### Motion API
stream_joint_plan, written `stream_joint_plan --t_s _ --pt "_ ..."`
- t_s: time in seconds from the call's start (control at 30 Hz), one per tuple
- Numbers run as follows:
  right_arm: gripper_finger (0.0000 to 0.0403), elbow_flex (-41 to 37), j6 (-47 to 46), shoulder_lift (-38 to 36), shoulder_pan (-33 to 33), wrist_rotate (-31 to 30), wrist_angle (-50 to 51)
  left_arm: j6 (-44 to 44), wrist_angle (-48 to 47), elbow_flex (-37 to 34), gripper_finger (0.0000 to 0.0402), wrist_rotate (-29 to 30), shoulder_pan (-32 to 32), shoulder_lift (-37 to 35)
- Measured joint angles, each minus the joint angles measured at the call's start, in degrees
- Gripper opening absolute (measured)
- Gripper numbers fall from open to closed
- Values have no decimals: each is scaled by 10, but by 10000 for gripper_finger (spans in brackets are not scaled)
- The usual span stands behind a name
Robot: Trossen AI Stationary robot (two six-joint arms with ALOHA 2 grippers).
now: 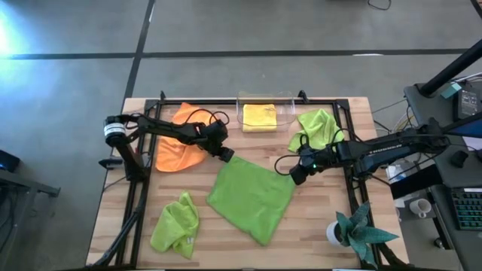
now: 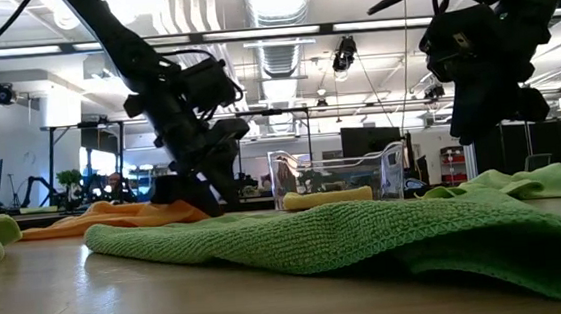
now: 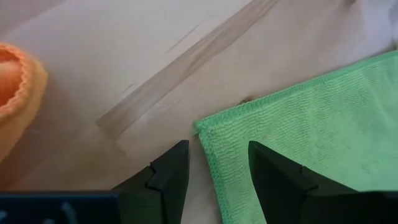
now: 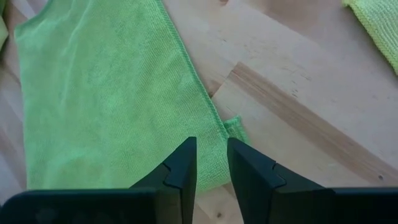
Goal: Fold microfiber towels
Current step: Fold the green microfiber cloth
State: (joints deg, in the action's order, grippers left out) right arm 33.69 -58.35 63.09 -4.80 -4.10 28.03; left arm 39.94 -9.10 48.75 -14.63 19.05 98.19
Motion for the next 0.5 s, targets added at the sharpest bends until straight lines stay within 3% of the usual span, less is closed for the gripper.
stream_joint_plan --t_s 0.5 --pt "82 0 6 0 3 -5 0 -4 42 2 140 -44 -27 24"
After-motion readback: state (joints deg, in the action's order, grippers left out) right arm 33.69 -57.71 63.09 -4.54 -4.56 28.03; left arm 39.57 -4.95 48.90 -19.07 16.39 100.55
